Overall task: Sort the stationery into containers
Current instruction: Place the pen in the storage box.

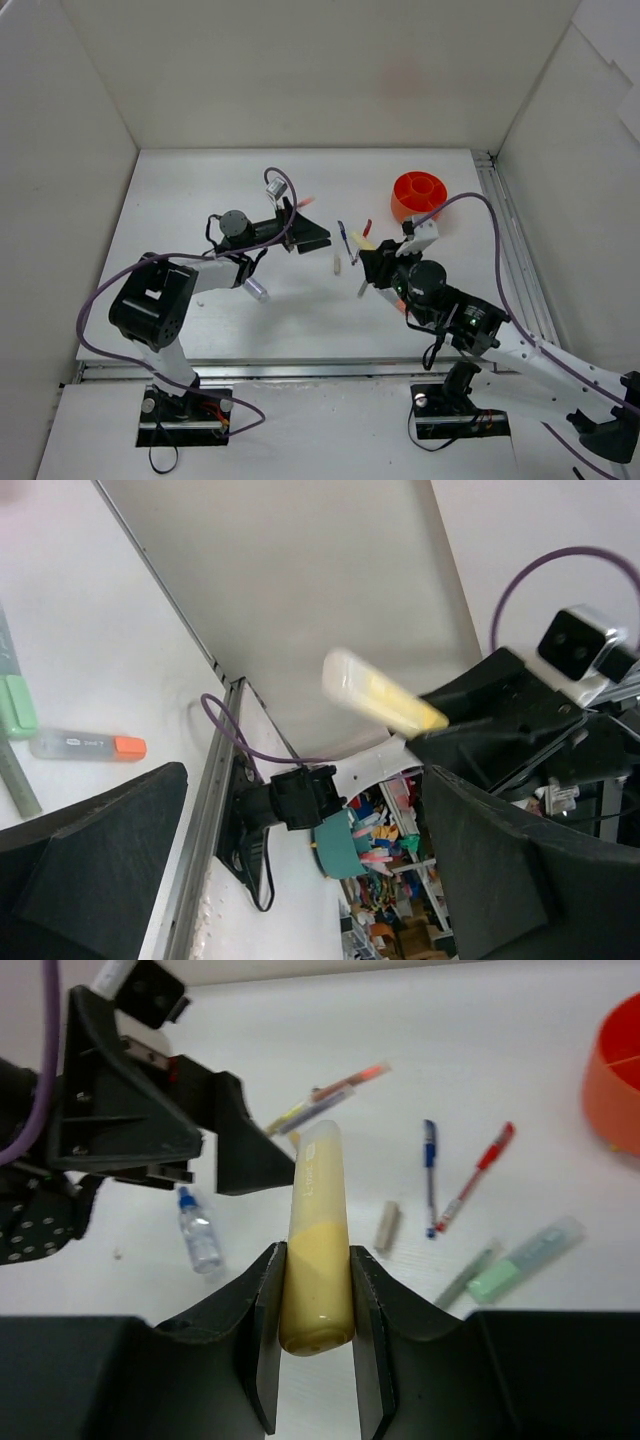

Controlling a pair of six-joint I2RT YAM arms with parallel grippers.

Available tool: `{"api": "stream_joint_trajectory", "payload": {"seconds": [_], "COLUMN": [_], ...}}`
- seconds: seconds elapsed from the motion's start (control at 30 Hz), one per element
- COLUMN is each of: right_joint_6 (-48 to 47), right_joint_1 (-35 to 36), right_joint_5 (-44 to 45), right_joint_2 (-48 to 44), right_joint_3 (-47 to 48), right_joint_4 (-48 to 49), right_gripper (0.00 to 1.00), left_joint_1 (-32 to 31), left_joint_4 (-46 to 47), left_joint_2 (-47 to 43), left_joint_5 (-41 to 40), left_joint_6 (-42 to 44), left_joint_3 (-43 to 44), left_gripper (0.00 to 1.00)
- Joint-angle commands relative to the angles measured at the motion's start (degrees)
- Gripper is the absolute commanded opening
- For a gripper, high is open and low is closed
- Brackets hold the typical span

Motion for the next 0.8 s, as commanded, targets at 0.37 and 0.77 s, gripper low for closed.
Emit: {"api": "stream_joint_trajectory", "payload": {"seconds": [0.37, 0.77], "right_joint_6": [-6.8, -27.5], "right_joint_1": [-25.5, -45.1], "right_joint_5": [-1.6, -27.3], "right_joint_2": [14.2, 41.5], "right_joint_3": [25.1, 50.7], "right_joint_4": [-33.9, -49.0], "right_gripper": [0.0, 0.0], "left_joint_1": [4.4, -6.2], "left_joint_4": [-43.6, -77.5], "left_joint_2": [-24.0, -47.2], "left_joint_5": [-16.6, -65.8], "left_joint_6": [38.4, 60.2], "left_joint_3": [3.0, 5.4], "left_gripper": [0.99, 0.99]}}
